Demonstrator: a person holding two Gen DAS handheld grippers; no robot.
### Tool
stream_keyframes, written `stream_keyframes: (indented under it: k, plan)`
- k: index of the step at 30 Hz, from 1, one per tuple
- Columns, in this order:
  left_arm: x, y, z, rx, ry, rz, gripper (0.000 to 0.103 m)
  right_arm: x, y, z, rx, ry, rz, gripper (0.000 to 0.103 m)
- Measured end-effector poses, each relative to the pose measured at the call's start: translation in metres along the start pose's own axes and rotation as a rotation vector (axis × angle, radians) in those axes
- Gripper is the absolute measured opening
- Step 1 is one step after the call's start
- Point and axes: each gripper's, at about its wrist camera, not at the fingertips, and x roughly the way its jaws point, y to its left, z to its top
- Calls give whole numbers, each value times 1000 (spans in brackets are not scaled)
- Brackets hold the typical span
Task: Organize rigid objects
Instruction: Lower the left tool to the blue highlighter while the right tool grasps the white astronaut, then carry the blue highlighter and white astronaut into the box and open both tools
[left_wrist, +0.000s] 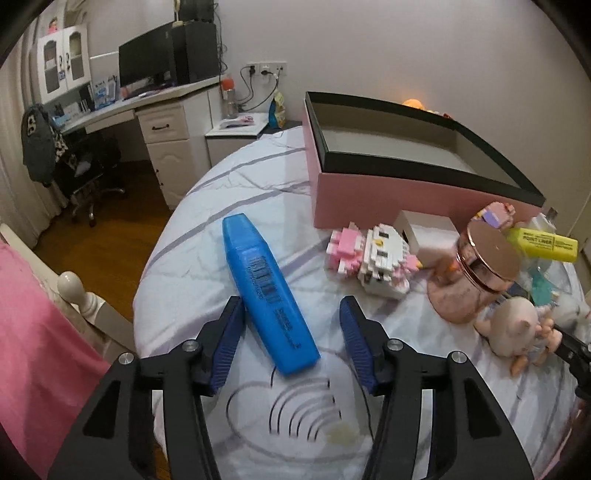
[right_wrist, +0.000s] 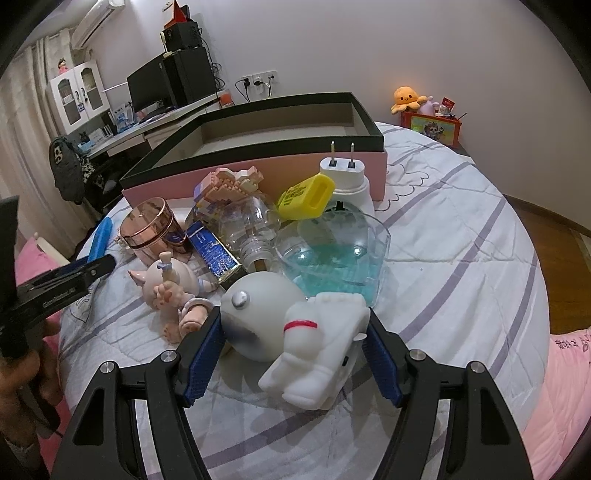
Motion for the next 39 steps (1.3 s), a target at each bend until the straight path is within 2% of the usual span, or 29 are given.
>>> stream_keyframes:
  k: [2, 3, 8, 18, 26, 31, 33, 34, 37, 38, 39]
  plan:
    - [2, 6, 3, -22, -3, -19, 29, -2, 1, 1, 2, 3, 2, 72]
    - [1, 10, 4, -37, -2, -35, 25, -2, 2, 1, 1, 5, 3, 72]
    - [-7, 22, 0, -67, -8, -104, 25, -5, 2, 3, 9, 12, 15, 72]
    - [-39, 16, -5, -19, -33, -122, 25, -27, -2, 6, 30, 2, 22, 72]
    - [-47, 12, -1, 9, -38, -134, 25, -36, 0, 13, 33, -15, 25, 72]
    - [-20, 10, 0, 27, -11, -89, 28, -29, 1, 13, 30, 2, 29, 72]
    - [-5, 11, 0, 22, 10, -74, 37, -26, 2, 12, 28, 11, 31, 72]
    - [-2, 11, 0, 25, 3, -71, 38, -25, 2, 11, 28, 14, 31, 72]
    - [2, 7, 4, 54, 1, -62, 51, -23, 0, 12, 31, 20, 30, 72]
    - [3, 6, 5, 60, 2, -60, 54, -22, 0, 13, 30, 23, 30, 72]
    - [4, 6, 6, 61, 3, -62, 50, -21, -1, 13, 30, 25, 30, 72]
